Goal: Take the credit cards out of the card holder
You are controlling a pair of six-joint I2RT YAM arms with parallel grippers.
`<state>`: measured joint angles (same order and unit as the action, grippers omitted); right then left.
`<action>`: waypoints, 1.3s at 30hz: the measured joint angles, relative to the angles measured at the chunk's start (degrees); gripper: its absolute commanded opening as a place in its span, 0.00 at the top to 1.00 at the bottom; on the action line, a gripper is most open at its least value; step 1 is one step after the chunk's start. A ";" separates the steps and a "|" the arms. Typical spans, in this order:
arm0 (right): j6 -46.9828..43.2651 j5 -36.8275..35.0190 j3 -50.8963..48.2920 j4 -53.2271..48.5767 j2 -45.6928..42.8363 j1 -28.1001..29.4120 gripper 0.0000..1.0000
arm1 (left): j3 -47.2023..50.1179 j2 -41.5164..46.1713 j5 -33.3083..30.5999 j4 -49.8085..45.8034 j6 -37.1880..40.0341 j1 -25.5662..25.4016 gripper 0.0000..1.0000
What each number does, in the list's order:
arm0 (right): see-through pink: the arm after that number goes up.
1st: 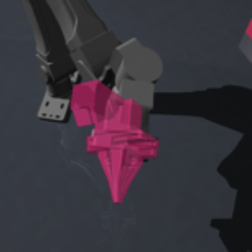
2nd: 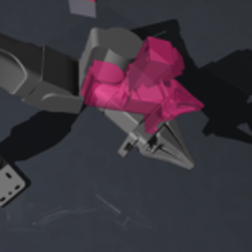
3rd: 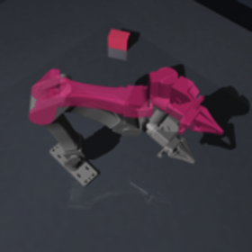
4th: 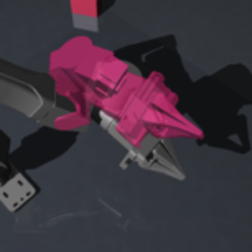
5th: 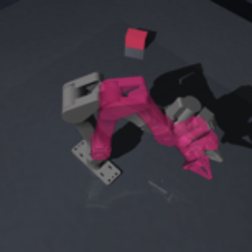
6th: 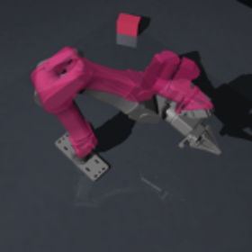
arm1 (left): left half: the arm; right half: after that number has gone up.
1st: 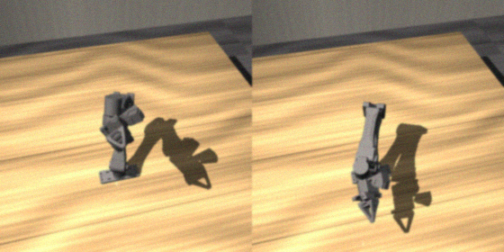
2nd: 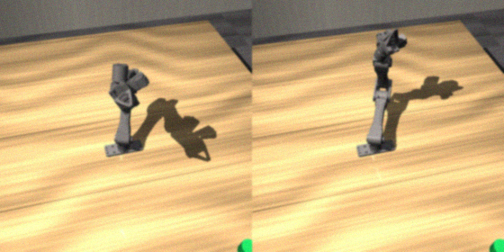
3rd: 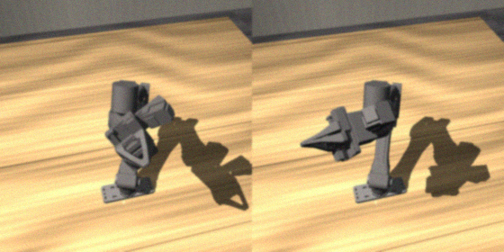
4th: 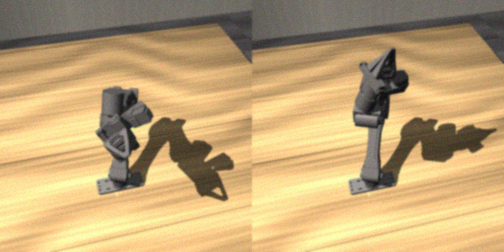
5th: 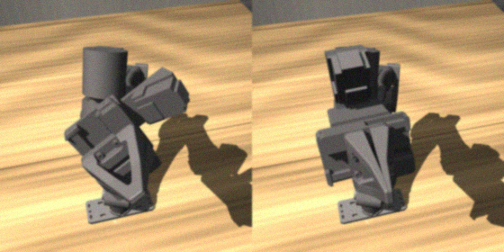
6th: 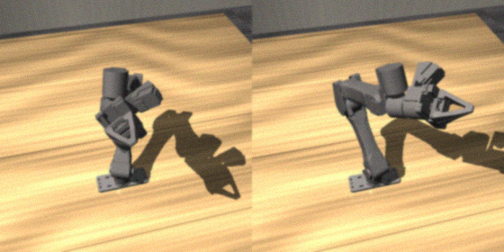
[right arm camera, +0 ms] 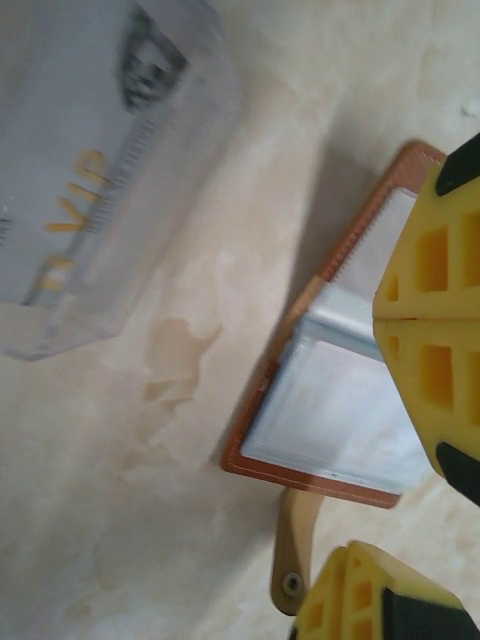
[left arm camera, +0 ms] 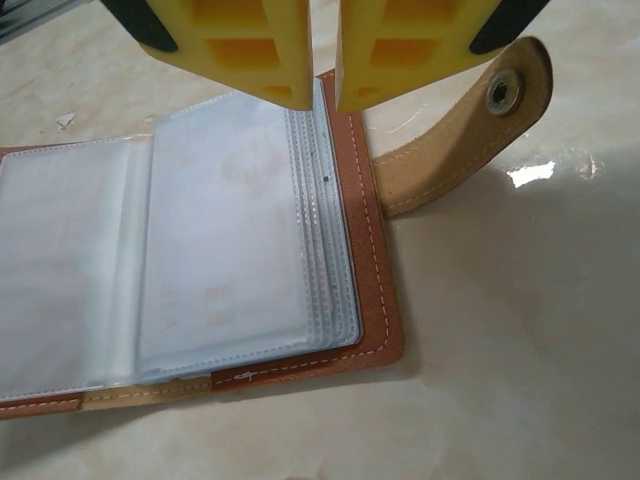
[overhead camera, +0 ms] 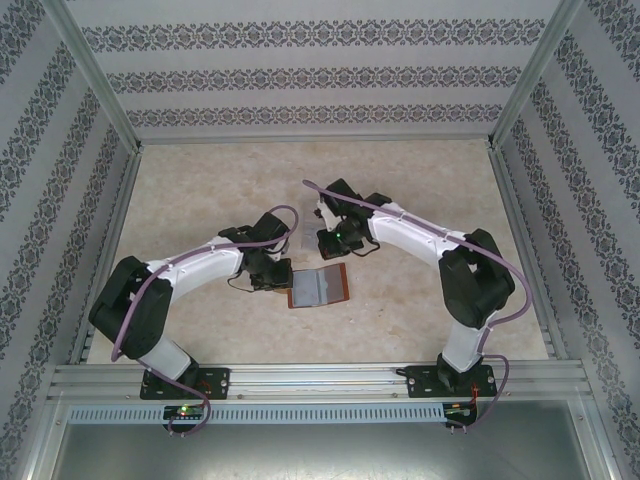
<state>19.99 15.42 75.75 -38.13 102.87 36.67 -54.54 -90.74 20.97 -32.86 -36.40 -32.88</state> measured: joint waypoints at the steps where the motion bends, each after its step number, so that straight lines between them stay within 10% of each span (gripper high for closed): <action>1: 1.88 1.03 -1.22 0.42 -0.28 0.00 0.94 | -0.02 -0.52 0.13 0.15 0.02 0.00 0.87; 39: 30.08 9.09 -13.94 20.87 -0.39 7.39 0.77 | 7.04 -4.39 9.97 13.29 -3.30 0.28 0.95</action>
<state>50.06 24.51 61.80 -17.26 102.48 44.05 -47.51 -95.13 30.94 -19.57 -39.70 -32.60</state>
